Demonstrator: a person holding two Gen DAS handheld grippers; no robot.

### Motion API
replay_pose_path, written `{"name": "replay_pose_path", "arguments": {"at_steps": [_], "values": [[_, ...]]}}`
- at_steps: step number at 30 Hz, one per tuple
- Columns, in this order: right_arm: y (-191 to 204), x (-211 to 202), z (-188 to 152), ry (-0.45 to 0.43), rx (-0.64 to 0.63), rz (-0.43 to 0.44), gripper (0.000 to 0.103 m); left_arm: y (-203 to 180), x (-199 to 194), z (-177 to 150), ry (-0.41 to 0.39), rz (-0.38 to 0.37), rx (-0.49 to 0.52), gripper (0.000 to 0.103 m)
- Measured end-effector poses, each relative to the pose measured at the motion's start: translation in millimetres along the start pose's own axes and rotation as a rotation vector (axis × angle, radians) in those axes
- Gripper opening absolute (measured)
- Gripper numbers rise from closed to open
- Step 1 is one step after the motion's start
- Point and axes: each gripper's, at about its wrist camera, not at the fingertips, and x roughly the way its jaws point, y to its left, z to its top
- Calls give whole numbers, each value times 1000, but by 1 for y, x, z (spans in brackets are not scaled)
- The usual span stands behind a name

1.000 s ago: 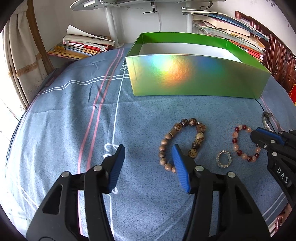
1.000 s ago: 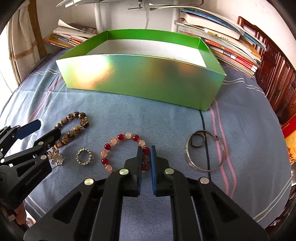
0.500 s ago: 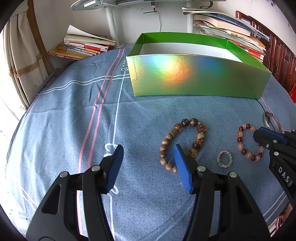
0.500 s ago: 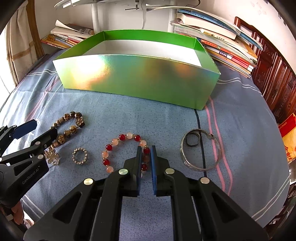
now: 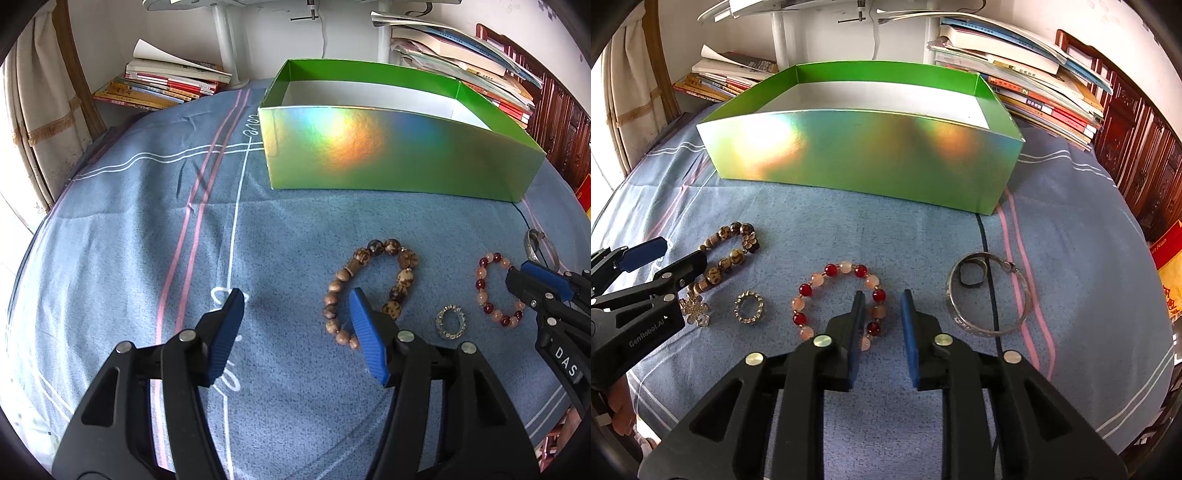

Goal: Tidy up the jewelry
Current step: 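Close the right tool on the red-and-peach bead bracelet, then lower the left tool and grasp the brown wooden bead bracelet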

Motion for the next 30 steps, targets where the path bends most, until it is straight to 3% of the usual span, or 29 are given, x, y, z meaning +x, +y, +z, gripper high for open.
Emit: {"name": "replay_pose_path", "arguments": {"at_steps": [14,23,30], "values": [[-7,-7,-2,-12,22,22,25,-4,-4,2,-8,11,15,59],[7,-14,0,-20,-19,78,30,26,-2,9,-4,39,-59,59],[23,-8,-3,-1,-66,107,34,20,4,11,6,26,-42,59]]}}
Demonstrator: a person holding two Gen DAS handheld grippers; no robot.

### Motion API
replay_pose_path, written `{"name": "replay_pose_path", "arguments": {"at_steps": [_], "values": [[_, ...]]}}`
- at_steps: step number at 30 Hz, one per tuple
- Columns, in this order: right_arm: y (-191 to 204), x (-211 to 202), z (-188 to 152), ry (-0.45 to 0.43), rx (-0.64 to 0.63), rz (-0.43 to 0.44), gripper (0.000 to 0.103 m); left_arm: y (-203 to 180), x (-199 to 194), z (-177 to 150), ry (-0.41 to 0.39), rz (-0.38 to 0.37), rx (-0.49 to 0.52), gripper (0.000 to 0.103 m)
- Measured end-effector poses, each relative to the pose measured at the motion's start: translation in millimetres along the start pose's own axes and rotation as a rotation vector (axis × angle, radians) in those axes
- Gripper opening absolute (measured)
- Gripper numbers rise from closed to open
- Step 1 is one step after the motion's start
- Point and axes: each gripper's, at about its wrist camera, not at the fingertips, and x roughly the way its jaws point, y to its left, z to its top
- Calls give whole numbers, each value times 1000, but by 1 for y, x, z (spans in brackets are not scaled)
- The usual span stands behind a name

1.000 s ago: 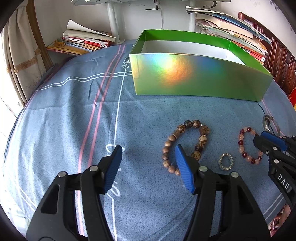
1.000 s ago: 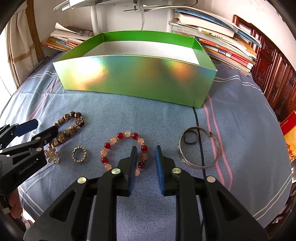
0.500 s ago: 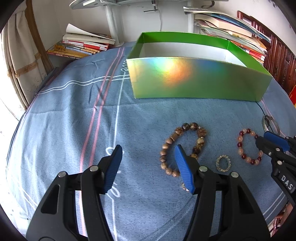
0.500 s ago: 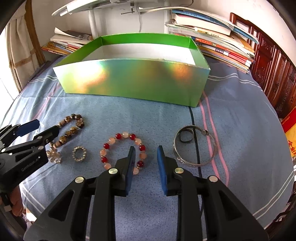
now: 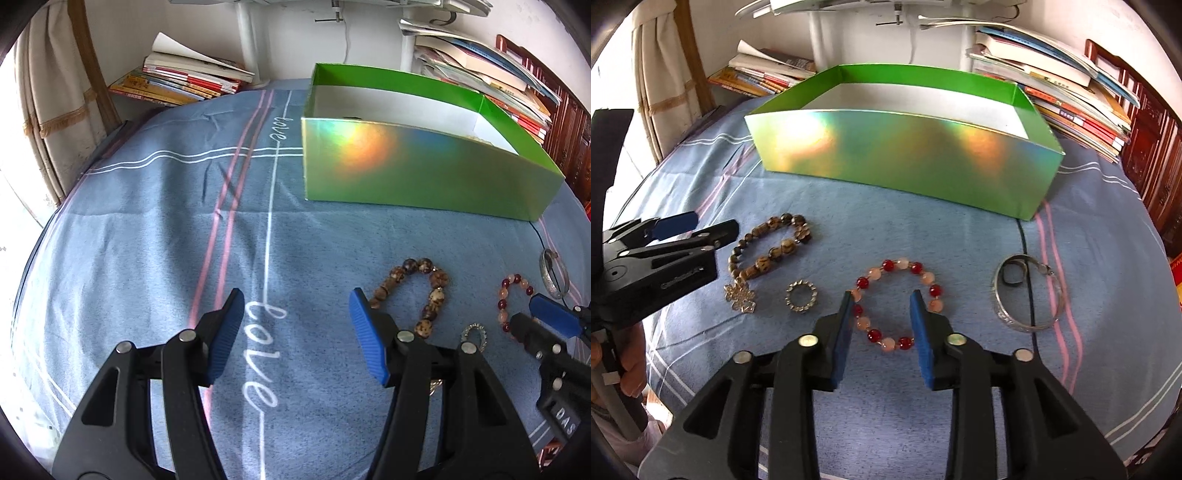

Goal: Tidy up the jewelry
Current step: 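Lower the left tool and grasp the brown wooden bead bracelet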

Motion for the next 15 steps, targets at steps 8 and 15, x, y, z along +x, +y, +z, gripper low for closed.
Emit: {"name": "replay_pose_path", "arguments": {"at_steps": [8,15], "values": [[-3,2,-3,11,9,7,34,-18,3,1,0,-27,39,59],[-1,3,-4,11,7,-1,34,-17,-7,-1,-10,-52,39,60]]}}
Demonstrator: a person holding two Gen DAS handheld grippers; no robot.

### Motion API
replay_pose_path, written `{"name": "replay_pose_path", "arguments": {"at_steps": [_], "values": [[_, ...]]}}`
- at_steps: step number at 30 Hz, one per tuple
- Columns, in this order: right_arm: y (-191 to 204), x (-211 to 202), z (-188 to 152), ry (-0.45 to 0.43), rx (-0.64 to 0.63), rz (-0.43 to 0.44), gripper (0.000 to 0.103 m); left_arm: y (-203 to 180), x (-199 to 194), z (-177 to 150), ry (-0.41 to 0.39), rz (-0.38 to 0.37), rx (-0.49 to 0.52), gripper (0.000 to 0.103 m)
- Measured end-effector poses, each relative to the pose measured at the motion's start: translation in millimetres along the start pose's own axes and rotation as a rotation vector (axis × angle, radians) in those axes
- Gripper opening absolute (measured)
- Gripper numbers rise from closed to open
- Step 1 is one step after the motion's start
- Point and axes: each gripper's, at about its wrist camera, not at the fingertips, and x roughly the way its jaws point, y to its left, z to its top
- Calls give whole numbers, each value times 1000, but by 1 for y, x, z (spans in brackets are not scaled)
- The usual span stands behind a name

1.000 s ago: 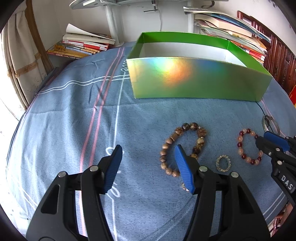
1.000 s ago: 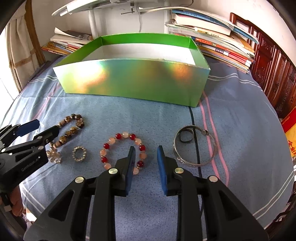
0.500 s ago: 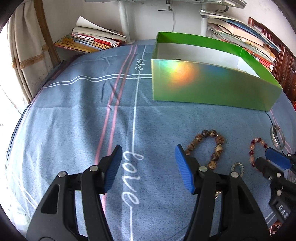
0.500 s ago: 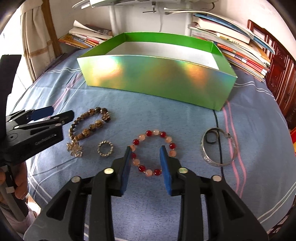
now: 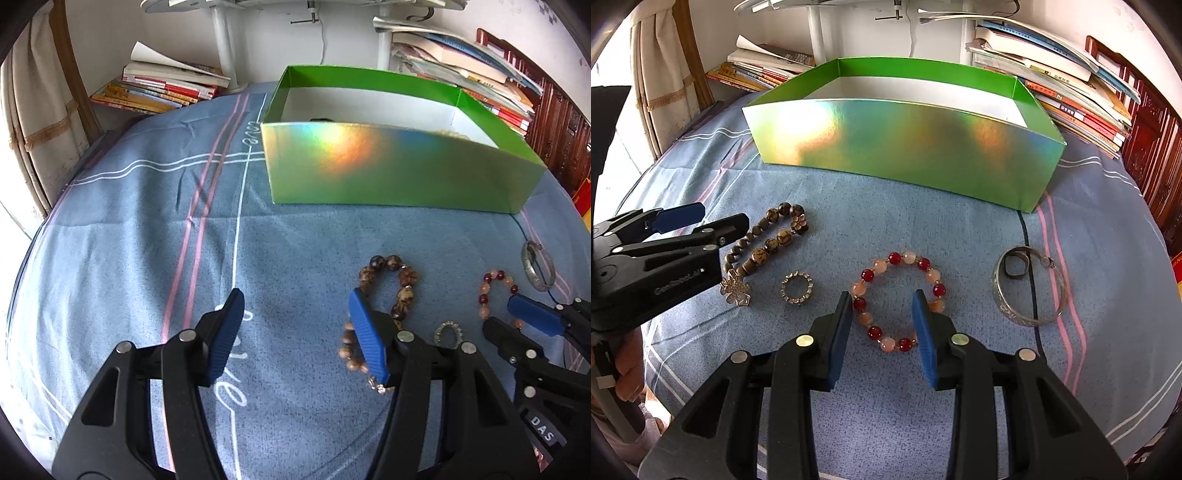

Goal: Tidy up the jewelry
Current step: 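Lower the left tool and grasp the brown wooden bead bracelet, then carry both bracelets into the green box with both tools and release them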

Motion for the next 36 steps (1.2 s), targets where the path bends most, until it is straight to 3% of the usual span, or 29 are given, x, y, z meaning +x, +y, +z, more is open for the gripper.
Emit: {"name": "replay_pose_path", "arguments": {"at_steps": [11,13,14,16,18,22,28,33,36], "values": [[7,0,-2,-4,-25,3,34,-15,9,-4,29,-36,45,61],[8,-1,-2,-6,-27,-3,31,-16,8,-3,25,-50,44,48],[8,-1,-2,-9,-28,-10,19,-16,8,-3,24,-60,46,42],[9,-1,-3,-6,-24,7,8,-18,7,-3,24,-79,51,21],[11,-1,-3,-3,-32,15,8,-20,6,-4,28,-86,56,8],[12,-7,1,-18,-32,26,8,-20,0,-2,22,-84,51,8],[0,-41,24,-117,1,27,8,-23,-41,18,-70,-113,76,8],[-18,-82,51,-229,41,34,8,-25,-74,49,-125,-228,96,8],[-27,-102,69,-289,45,25,8,-27,-92,71,-180,-226,111,8]]}}
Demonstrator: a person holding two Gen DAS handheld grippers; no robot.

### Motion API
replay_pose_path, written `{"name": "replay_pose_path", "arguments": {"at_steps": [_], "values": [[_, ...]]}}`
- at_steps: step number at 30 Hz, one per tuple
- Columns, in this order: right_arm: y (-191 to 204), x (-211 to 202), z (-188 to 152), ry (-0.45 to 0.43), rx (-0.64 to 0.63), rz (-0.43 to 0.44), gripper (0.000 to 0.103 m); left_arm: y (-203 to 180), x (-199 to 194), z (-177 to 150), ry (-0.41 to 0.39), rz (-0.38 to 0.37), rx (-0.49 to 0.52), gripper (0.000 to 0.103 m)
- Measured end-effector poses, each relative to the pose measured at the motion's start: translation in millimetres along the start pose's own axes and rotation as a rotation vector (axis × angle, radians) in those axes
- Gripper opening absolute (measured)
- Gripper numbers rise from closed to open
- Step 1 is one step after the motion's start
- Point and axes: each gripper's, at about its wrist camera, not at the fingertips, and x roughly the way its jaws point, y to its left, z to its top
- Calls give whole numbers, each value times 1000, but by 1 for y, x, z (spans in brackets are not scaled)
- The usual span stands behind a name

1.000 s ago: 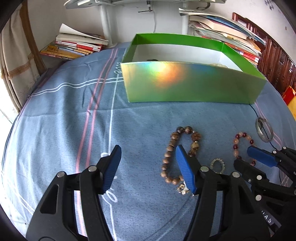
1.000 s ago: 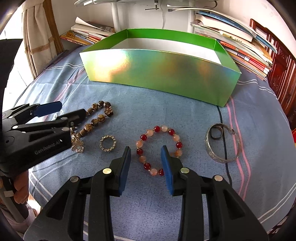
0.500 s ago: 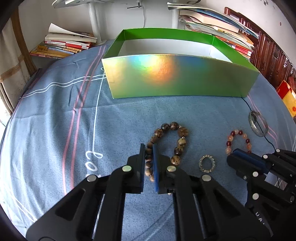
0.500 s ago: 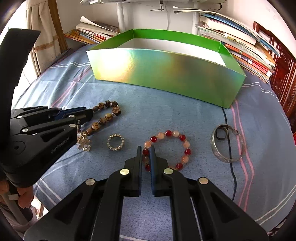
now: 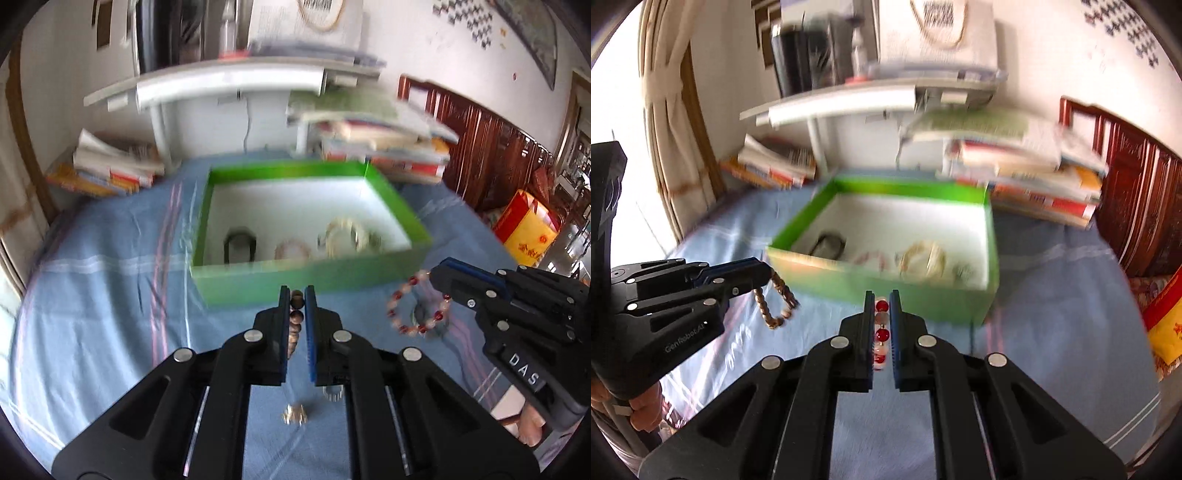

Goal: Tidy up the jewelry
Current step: 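Carry both bracelets into the green box with both tools and release them, then withdraw the left tool to the silver charm while the right tool moves to the silver bangle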

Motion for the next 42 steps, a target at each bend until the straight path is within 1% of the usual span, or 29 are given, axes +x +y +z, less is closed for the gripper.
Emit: {"name": "replay_pose_path", "arguments": {"at_steps": [3,5,6,8,11,15,18,21,22,23,24,25,26,28,29,31,32,33,35,36,37,40,42], "values": [[-10,-2,22,-43,14,-15,8,-3,-3,27,-39,5,8,8],[-21,5,41,-61,47,-11,8,-2,2,46,-51,-13,0,8],[-26,11,49,-62,61,-10,8,-1,5,52,-54,-10,-4,8],[-34,25,61,-53,72,-26,8,2,24,68,-48,27,-16,8],[-42,59,71,-14,79,-55,8,9,56,80,-19,73,-21,8],[-53,114,72,73,85,-111,8,16,104,85,35,102,-19,8],[-62,142,68,124,114,-129,8,18,127,85,60,126,-12,8],[-70,157,65,146,132,-139,8,18,147,84,83,150,-7,9],[-71,158,64,146,135,-141,15,18,152,84,85,161,-10,13],[-73,156,63,145,141,-138,29,18,154,83,83,170,-11,20],[-75,151,62,140,149,-129,37,18,153,82,79,172,-7,39],[-76,145,61,128,154,-122,44,17,151,82,70,174,-2,46],[-78,135,60,107,155,-123,44,16,146,80,59,181,4,49],[-79,109,54,75,136,-134,44,18,132,74,51,204,12,49],[-81,79,41,59,130,-129,44,19,123,69,51,210,9,49],[-86,60,24,57,135,-130,45,23,101,50,58,225,-15,54],[-88,49,8,70,131,-147,45,25,91,37,70,241,-25,56],[-89,44,-3,84,128,-165,45,25,82,21,84,252,-27,58],[-89,40,-29,126,121,-197,45,25,68,-6,102,242,-19,60],[-88,41,-44,157,115,-193,45,24,61,-23,119,223,-10,62],[-86,41,-56,179,116,-181,45,24,56,-33,127,213,-9,63],[-82,40,-77,213,128,-142,45,28,40,-63,144,202,-31,66],[-78,39,-82,222,123,-123,45,29,32,-80,159,187,-44,69]]}}
